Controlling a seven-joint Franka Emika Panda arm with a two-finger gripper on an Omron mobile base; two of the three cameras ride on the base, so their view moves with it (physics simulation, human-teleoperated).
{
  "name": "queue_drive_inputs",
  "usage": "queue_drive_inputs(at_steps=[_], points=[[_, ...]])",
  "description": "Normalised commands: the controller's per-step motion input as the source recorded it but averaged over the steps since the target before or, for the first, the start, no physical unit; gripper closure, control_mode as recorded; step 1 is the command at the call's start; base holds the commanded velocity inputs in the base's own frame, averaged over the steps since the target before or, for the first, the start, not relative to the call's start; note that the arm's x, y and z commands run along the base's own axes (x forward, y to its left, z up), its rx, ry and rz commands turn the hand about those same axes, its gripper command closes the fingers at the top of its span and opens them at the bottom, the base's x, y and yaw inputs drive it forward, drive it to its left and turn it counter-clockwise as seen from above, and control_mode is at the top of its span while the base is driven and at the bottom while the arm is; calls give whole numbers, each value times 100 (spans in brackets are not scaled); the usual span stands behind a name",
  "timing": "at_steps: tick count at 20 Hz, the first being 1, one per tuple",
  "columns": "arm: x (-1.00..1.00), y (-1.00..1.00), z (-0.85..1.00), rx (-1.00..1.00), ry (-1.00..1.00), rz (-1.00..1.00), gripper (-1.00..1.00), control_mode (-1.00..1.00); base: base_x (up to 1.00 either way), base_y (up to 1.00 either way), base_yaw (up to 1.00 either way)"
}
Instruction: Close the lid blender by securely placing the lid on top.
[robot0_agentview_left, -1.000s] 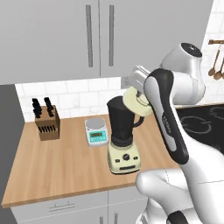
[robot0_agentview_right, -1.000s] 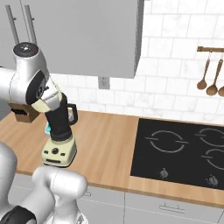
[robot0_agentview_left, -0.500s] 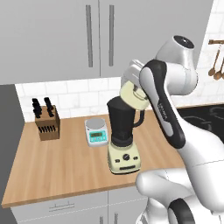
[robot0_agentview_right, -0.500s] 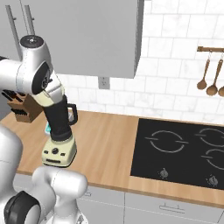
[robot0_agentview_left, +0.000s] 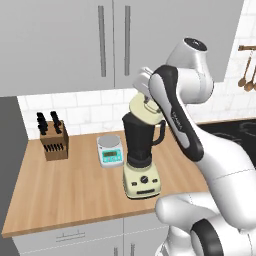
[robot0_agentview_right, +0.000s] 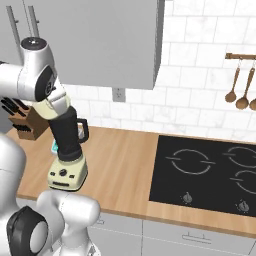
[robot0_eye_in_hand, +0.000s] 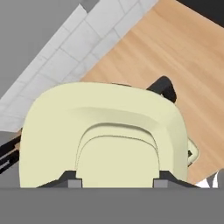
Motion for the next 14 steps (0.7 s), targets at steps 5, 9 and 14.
queue_drive_inputs(at_steps=[5, 9, 14], points=[[6, 3, 0, -1, 10, -7, 100, -100, 0, 0, 0], [18, 0, 0, 0, 15, -3, 100, -100, 0, 0, 0], [4, 0, -2, 0, 12, -1, 100, -100, 0, 0, 0]])
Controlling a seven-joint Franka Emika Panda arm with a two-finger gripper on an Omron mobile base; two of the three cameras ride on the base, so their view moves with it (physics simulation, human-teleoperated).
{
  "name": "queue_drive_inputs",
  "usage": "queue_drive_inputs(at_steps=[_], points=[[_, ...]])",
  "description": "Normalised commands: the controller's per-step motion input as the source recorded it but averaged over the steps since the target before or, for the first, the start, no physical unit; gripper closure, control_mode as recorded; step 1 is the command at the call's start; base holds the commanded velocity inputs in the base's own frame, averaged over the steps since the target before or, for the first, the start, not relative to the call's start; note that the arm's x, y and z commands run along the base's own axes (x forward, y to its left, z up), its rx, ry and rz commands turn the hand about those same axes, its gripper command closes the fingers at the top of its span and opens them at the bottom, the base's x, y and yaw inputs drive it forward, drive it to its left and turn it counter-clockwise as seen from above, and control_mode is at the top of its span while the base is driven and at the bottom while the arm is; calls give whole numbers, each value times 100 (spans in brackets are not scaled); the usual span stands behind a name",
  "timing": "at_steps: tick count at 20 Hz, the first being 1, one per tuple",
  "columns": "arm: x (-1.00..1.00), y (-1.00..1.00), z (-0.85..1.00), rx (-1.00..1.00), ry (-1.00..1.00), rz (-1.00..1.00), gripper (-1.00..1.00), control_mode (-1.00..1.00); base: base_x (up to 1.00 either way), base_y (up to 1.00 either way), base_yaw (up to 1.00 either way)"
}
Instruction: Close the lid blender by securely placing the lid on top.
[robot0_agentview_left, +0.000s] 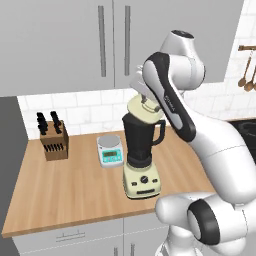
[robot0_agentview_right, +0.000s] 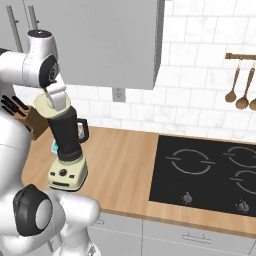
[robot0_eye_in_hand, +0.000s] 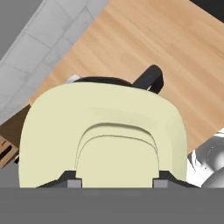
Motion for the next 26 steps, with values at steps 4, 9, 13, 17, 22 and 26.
queue_drive_inputs(at_steps=[4, 9, 13, 17, 22, 26], points=[[0, 0, -6, 4, 4, 0, 100, -100, 0, 0, 0], [-17, 0, -7, 2, -9, 0, 100, -100, 0, 0, 0], [-8, 1, -22, 1, -7, 0, 100, -100, 0, 0, 0], [3, 0, -13, 0, -1, 0, 100, -100, 0, 0, 0], [25, 13, 0, 0, 0, 0, 100, -100, 0, 0, 0], [25, 26, 0, 0, 1, 0, 100, -100, 0, 0, 0]])
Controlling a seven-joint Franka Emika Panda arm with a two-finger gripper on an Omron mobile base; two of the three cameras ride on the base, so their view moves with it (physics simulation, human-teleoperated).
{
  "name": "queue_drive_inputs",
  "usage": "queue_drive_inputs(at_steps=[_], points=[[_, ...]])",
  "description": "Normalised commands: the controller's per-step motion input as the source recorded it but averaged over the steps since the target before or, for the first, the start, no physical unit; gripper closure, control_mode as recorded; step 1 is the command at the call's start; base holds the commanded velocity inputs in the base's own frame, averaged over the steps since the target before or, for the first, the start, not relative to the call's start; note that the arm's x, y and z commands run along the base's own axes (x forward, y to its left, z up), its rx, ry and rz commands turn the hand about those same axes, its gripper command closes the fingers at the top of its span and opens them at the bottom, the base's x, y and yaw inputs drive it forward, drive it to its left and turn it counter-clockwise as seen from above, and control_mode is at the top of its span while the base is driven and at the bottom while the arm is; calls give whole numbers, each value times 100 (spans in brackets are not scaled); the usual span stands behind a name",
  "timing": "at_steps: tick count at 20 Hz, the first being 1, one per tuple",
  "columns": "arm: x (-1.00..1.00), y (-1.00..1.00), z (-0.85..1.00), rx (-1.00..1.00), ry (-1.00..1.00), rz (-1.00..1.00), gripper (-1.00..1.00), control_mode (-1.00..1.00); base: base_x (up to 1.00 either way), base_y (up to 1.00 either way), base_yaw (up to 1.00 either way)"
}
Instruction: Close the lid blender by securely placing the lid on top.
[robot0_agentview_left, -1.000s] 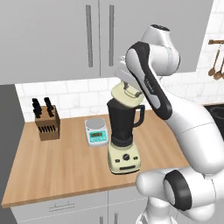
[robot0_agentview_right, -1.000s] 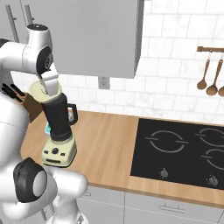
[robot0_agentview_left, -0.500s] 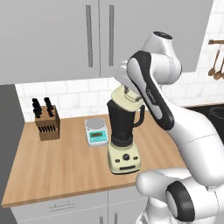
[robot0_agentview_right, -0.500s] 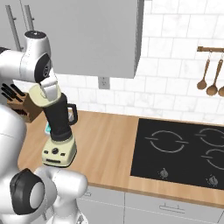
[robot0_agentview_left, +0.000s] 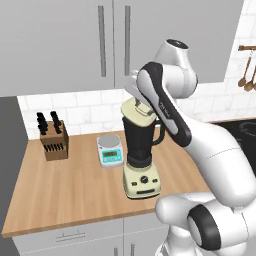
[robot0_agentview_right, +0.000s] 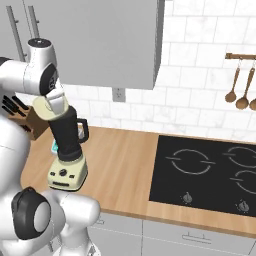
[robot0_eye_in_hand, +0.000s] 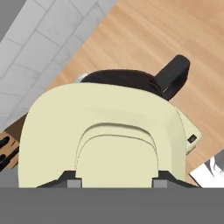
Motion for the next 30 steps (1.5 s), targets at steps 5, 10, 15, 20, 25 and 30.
queue_drive_inputs(at_steps=[5, 10, 15, 20, 25, 30], points=[[15, 4, -4, 0, 2, 0, 100, -100, 0, 0, 0], [17, -1, -1, 0, 0, 0, 100, -100, 0, 0, 0], [20, -3, -11, 0, 1, 0, 100, -100, 0, 0, 0], [17, -10, -15, 0, 0, 0, 100, -100, 0, 0, 0], [7, -16, -8, 0, 0, 0, 100, -100, 0, 0, 0], [0, -26, -4, 0, 0, 0, 100, -100, 0, 0, 0]])
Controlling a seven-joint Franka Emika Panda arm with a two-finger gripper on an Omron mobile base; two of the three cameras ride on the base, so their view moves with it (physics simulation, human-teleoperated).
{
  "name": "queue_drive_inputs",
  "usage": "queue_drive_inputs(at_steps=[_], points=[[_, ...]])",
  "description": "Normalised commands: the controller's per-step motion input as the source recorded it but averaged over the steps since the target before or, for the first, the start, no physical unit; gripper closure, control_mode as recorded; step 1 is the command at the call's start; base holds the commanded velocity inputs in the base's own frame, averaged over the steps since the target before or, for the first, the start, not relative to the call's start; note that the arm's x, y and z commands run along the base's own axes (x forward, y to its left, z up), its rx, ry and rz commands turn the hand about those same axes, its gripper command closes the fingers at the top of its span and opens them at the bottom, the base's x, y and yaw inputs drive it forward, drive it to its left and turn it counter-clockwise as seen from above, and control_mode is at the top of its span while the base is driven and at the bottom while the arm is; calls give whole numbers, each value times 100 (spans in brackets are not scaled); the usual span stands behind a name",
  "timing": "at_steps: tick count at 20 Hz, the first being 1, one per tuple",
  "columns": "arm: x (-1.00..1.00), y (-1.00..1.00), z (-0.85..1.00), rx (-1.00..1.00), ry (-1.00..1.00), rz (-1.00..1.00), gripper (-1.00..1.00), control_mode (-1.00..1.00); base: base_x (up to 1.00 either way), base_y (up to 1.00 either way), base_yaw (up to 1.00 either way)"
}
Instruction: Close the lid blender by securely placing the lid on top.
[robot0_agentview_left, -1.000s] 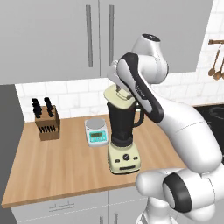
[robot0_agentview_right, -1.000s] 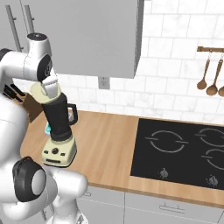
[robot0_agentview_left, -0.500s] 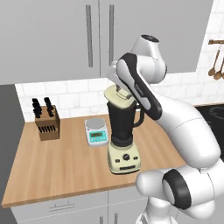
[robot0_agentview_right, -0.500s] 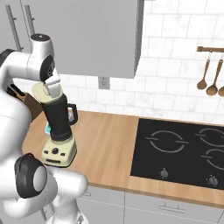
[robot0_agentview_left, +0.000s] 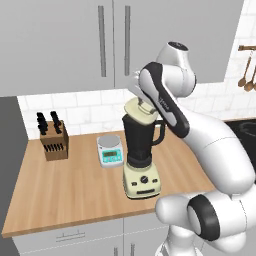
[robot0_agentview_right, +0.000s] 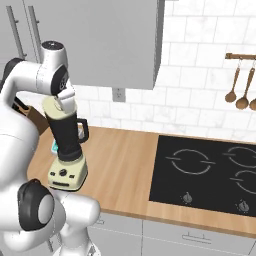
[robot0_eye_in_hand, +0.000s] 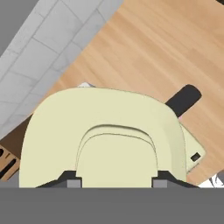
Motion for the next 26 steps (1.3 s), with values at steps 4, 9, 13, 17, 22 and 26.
queue_drive_inputs(at_steps=[4, 9, 13, 17, 22, 26], points=[[16, -2, -25, 0, 8, 0, 100, -100, 0, 0, 0], [25, 36, -19, 0, 3, 0, 100, -100, 0, 0, 0], [0, 24, -28, 0, 1, 0, 100, -100, 0, 0, 0], [-17, -14, -20, 0, 0, 0, 100, -100, 0, 0, 0], [-8, -32, -1, 0, 0, -3, 100, -100, 0, 0, 0], [0, -9, 0, 0, 4, -2, 100, -100, 0, 0, 0]])
